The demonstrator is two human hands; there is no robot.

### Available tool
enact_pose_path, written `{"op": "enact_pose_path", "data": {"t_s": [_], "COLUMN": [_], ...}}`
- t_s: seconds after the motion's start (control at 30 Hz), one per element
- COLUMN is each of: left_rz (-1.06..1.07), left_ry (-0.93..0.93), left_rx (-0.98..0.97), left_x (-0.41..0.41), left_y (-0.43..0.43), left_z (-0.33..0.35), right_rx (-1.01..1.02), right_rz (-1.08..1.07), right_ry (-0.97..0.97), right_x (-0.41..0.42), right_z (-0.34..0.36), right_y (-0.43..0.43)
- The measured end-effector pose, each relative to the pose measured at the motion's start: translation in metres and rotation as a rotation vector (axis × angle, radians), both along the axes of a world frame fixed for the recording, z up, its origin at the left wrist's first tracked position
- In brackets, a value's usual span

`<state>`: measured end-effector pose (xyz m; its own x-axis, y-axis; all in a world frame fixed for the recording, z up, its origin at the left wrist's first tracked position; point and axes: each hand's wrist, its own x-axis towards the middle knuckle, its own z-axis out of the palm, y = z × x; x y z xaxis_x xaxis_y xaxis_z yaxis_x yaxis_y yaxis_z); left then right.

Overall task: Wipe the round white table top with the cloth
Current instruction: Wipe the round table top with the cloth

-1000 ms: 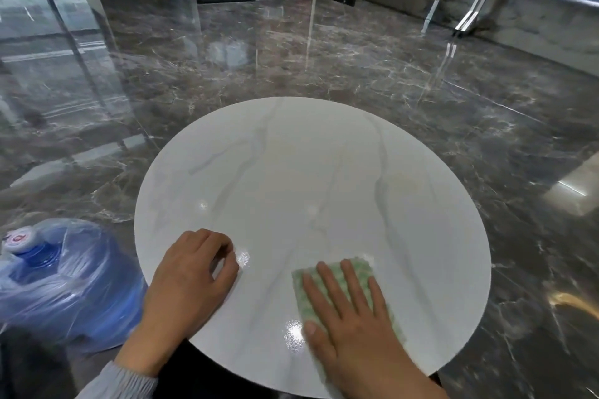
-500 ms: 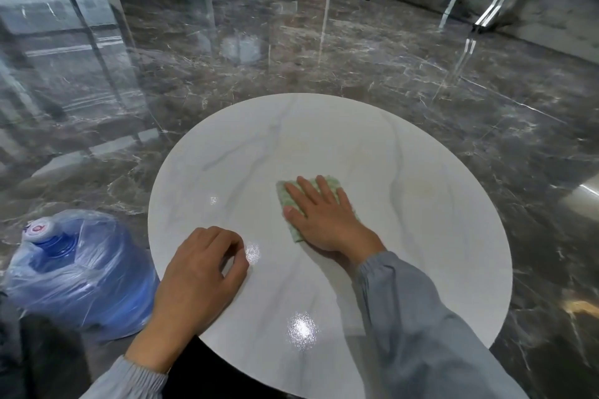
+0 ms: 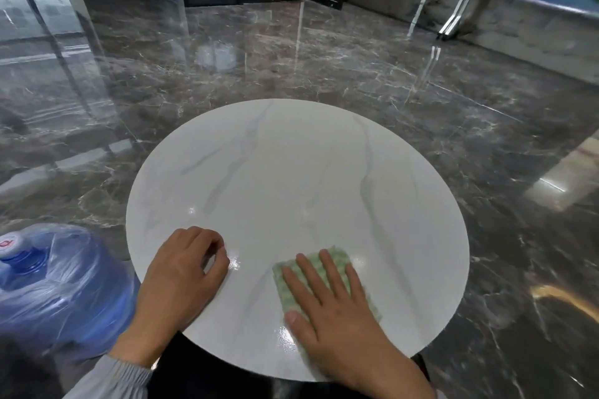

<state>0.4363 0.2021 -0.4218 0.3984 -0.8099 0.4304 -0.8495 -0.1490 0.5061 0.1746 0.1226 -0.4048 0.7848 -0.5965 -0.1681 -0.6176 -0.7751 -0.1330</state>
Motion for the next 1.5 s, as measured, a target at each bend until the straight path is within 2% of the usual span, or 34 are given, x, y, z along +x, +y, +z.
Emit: {"op": "enact_pose_path", "data": {"t_s": [0.1, 0.17, 0.27, 0.5, 1.07, 1.17, 1.33, 1.5], "left_rz": [-0.003, -0.038, -0.115, -0.199, -0.135, -0.128, -0.116, -0.101], "left_ry": [-0.019, -0.044, -0.117, -0.048, -0.171, -0.151, -0.128, -0.125], "left_rx": [-0.010, -0.024, 0.000, 0.030, 0.093, 0.094, 0.070, 0.051], "left_x": [-0.001, -0.002, -0.005, -0.043, -0.089, -0.088, -0.090, -0.092], "left_y": [0.000, -0.001, -0.003, -0.008, -0.001, 0.000, -0.002, -0.004], "left_z": [0.000, 0.001, 0.001, 0.007, -0.011, -0.012, -0.013, -0.013], "right_rx": [0.014, 0.043, 0.082, 0.105, 0.065, 0.069, 0.070, 0.102], "right_rz": [-0.005, 0.027, -0.041, -0.209, -0.268, -0.310, -0.518, -0.550], "right_ry": [0.026, -0.059, -0.110, -0.091, -0.085, -0.085, -0.067, -0.024], "right_x": [0.000, 0.003, 0.014, 0.011, -0.068, -0.081, -0.110, -0.094], "right_z": [-0.006, 0.002, 0.003, 0.009, 0.002, 0.004, 0.007, 0.003], "right_y": [0.015, 0.003, -0.027, -0.072, 0.006, -0.015, -0.084, -0.112]}}
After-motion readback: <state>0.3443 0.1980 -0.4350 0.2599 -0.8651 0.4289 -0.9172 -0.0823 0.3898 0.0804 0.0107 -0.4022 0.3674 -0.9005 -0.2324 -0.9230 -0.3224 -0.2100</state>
